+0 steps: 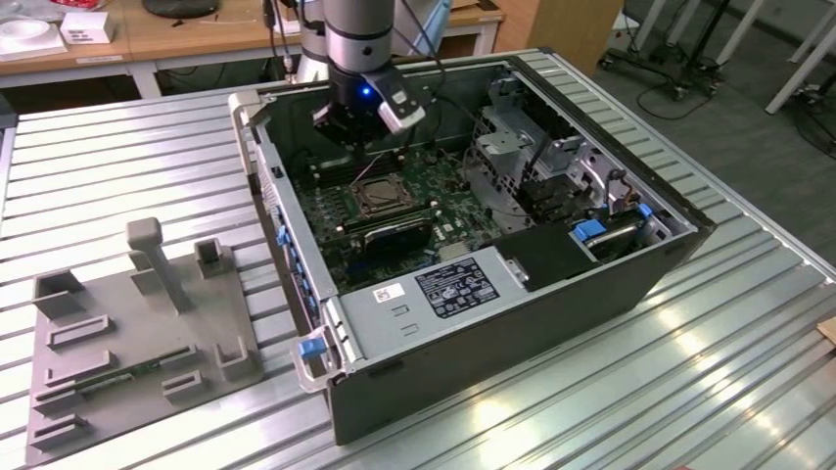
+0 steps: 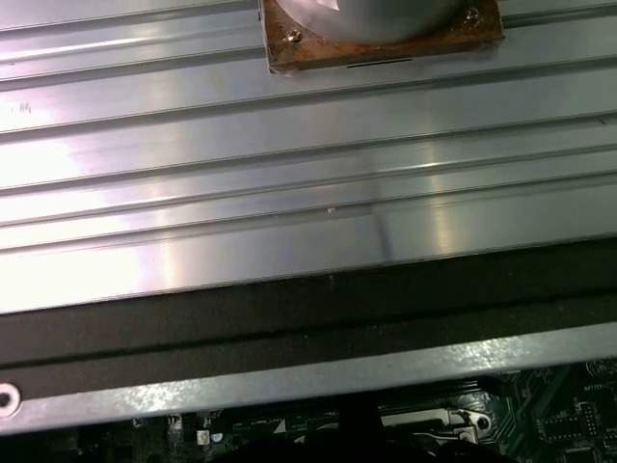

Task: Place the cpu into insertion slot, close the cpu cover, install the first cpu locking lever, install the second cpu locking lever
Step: 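Install the first cpu locking lever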

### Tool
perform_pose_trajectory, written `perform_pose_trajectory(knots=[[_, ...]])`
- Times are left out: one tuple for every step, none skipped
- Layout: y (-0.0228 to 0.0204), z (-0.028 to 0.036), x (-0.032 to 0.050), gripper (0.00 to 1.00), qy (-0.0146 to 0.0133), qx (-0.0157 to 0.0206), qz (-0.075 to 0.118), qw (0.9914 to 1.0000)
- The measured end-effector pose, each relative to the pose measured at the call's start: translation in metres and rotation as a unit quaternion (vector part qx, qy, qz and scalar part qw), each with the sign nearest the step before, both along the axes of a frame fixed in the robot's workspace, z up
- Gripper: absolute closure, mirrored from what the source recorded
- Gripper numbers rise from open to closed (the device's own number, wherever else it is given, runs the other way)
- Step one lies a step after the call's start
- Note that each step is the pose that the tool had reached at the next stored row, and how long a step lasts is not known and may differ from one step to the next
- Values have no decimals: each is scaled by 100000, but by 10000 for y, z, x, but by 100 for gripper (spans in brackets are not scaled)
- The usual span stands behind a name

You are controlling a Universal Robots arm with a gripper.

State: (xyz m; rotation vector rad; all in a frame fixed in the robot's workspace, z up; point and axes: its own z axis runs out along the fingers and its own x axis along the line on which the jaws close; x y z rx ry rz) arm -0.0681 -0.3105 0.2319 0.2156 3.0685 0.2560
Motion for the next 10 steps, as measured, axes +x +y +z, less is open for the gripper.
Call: perform_pose_trajectory(knots=[[-1,-4,0,89,-4,108,-3,100000],[-1,-6,0,89,-5,172,-9,100000],[-1,-8,0,89,-5,261,-14,100000],[-2,-11,2,89,-4,335,-17,99999],[-2,-13,5,89,1,379,-30,99999],[-2,-15,8,89,2,415,-41,99999],[-2,-16,11,89,7,429,-48,99999],[-2,-17,14,89,10,435,-59,99999],[-2,-19,18,89,4,443,-63,99999],[-2,-20,24,89,-2,446,-64,99999]])
